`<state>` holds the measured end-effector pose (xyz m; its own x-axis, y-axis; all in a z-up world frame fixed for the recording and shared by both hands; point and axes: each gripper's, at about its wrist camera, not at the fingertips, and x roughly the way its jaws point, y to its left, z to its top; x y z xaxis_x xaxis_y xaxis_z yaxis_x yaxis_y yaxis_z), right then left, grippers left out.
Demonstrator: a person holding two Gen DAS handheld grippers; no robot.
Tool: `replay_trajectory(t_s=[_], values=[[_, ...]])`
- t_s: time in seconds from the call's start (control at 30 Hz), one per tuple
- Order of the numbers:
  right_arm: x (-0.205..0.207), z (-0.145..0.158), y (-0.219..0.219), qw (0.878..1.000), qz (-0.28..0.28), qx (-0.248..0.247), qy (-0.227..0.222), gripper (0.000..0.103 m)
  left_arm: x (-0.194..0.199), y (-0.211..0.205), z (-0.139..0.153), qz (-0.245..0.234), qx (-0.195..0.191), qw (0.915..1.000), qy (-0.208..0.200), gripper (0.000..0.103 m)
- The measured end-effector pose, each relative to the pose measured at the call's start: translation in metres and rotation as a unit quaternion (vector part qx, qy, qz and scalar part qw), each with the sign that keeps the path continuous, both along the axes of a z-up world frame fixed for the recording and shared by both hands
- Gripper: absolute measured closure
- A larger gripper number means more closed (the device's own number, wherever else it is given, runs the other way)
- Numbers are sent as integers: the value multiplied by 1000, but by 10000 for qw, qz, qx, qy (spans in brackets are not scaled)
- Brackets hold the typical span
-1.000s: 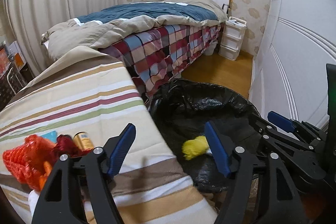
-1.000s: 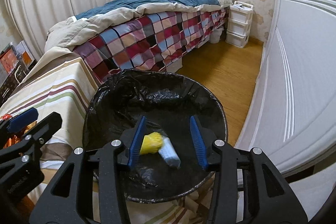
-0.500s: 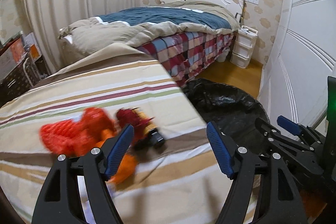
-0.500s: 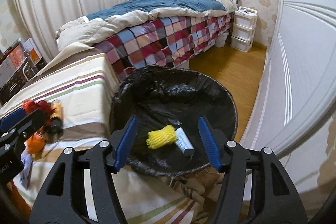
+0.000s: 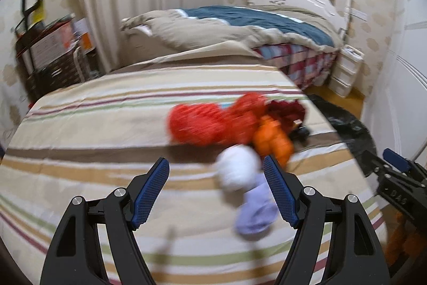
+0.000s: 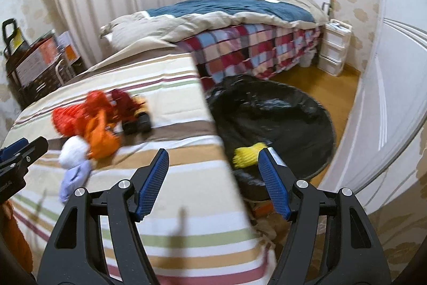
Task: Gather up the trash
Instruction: 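Move both tools back to the table and grasp the lavender cloth with the right tool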
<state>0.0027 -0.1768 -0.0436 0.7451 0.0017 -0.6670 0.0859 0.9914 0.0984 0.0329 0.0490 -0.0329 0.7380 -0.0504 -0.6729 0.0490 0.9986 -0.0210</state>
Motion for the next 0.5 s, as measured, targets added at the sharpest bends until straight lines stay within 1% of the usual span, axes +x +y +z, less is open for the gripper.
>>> replay_trajectory(t_s=[0.13, 0.33, 0.5], values=[[-2, 4, 27, 9996, 282, -33, -12, 35, -9, 31, -7, 356, -49, 9993, 71, 30], [-4, 7, 71, 9970, 766, -122, 1, 35, -17, 68, -12, 687, -68, 9976, 103, 30], [-4, 6, 104, 9936, 1118, -166, 69, 35, -24, 91, -17, 871, -97, 9961, 119, 29]])
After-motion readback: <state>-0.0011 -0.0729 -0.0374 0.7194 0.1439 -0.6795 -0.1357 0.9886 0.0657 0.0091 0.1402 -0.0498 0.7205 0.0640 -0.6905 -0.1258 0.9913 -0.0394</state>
